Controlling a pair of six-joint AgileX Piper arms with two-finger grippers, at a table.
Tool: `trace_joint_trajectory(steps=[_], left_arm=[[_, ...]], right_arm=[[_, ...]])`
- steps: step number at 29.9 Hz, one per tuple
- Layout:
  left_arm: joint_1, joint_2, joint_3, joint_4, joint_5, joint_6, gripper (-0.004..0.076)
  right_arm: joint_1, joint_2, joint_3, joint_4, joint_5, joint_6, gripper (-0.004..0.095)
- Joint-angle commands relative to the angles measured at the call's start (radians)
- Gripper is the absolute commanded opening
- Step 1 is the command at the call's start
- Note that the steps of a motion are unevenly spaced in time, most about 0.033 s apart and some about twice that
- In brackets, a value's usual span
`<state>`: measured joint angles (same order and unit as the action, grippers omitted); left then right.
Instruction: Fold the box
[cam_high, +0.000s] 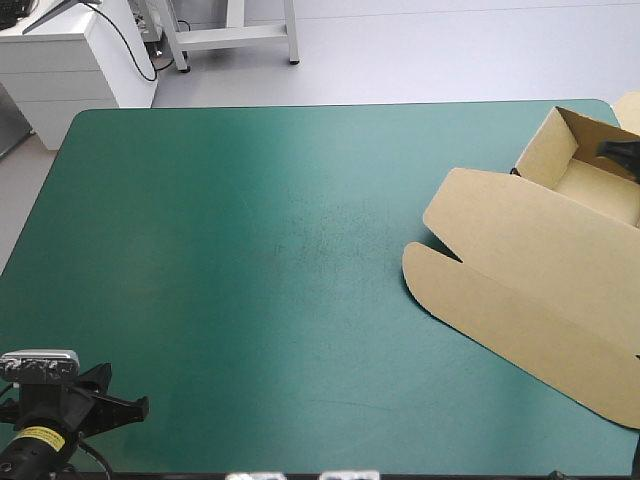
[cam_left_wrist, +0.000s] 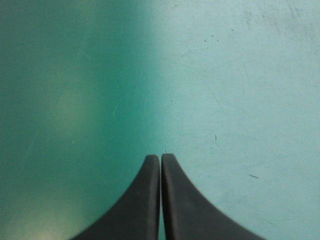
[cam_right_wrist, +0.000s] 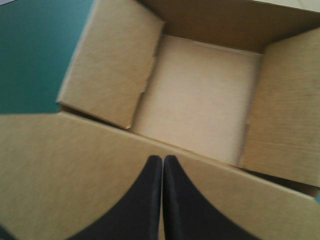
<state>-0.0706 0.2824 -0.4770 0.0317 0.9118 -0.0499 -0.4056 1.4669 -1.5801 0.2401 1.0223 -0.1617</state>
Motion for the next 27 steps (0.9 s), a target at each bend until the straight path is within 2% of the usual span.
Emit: trace_joint_trajectory(steps=[1,6,10,17,27], left_arm=[[0.002,0.009,-0.024,-0.002,-0.060,-0.005,-0.0008],[0.002,0.009,-0.024,-0.002,-0.064,-0.005,-0.0008],[0.002,0.009,-0.024,-0.002,-0.064,-0.005,-0.0008],[0.002,0.009,-0.024,-0.004,-0.072,-0.007,-0.0008],[0.002,-0.010,-0.022,-0.014,-0.100,0.050,-0.0008]], right_arm=[[0.112,-0.154,0.082,0.032,-0.074,-0.071,-0.0019],[0.334,-0.340,0.286,0.031,-0.115,-0.117,-0.0020],[0.432,-0.474,0.473,0.031,-0.163,-0.123,-0.0020],[0.445,-0.711,0.715,0.037,-0.211,-0.123,-0.0020],[0.445,-1.114,0.949,0.026,-0.295,-0.179,-0.0021]])
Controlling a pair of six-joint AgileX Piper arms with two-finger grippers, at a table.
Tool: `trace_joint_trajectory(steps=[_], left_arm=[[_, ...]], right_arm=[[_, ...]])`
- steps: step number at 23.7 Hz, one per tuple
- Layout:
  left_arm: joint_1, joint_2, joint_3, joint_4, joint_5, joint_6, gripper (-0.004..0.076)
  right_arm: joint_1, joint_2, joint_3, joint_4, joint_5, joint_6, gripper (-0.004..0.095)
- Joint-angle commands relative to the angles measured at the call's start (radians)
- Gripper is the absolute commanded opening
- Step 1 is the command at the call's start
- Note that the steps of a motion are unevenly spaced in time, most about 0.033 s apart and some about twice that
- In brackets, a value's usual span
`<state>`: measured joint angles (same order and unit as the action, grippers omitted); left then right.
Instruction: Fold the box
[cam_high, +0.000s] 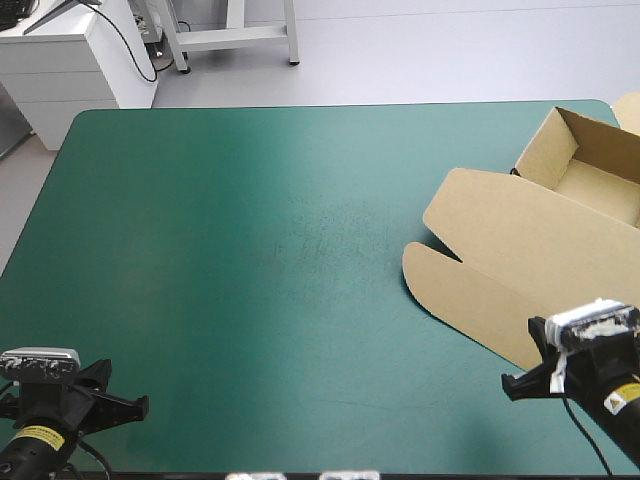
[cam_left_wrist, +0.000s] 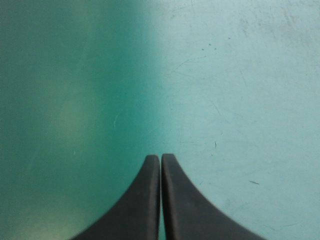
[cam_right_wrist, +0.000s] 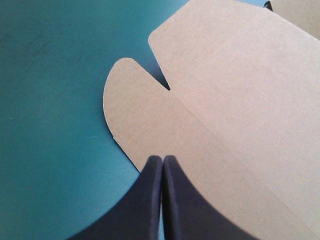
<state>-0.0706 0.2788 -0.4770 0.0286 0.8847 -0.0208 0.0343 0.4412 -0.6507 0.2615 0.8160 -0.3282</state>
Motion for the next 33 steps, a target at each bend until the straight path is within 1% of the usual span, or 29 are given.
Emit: trace_joint_trajectory(steps=[1,7,11,14,16,21,23,33], left_arm=[[0.002,-0.016,-0.022,-0.014,-0.077,0.021,-0.0008],[0.002,-0.096,-0.005,-0.014,-0.085,0.021,-0.0008],[0.002,-0.159,0.027,-0.018,-0.139,0.021,-0.0008],[0.002,-0.180,0.031,-0.018,-0.148,0.027,-0.0008],[0.002,-0.198,0.031,-0.044,-0.148,0.064,-0.0008],[0.002,-0.198,0.031,-0.047,-0.148,0.066,-0.0008],[0.002,-0.198,0.031,-0.047,-0.148,0.066,-0.0008],[0.002,-0.198,0.031,-0.047,-0.148,0.066,-0.0008]], right_arm=[[0.005,-0.134,0.041,0.005,-0.097,-0.012,-0.0021],[0.005,-0.355,0.127,-0.061,-0.116,-0.014,-0.0021],[0.005,-0.474,0.154,-0.101,-0.116,0.034,-0.0021],[0.002,-0.474,0.163,-0.141,-0.101,0.080,-0.0021],[0.002,-0.474,0.183,-0.153,-0.108,0.115,-0.0021],[0.002,-0.480,0.198,-0.151,-0.119,0.122,-0.0020],[0.002,-0.480,0.198,-0.179,-0.119,0.162,-0.0020],[0.002,-0.480,0.200,-0.176,-0.121,0.164,-0.0021]])
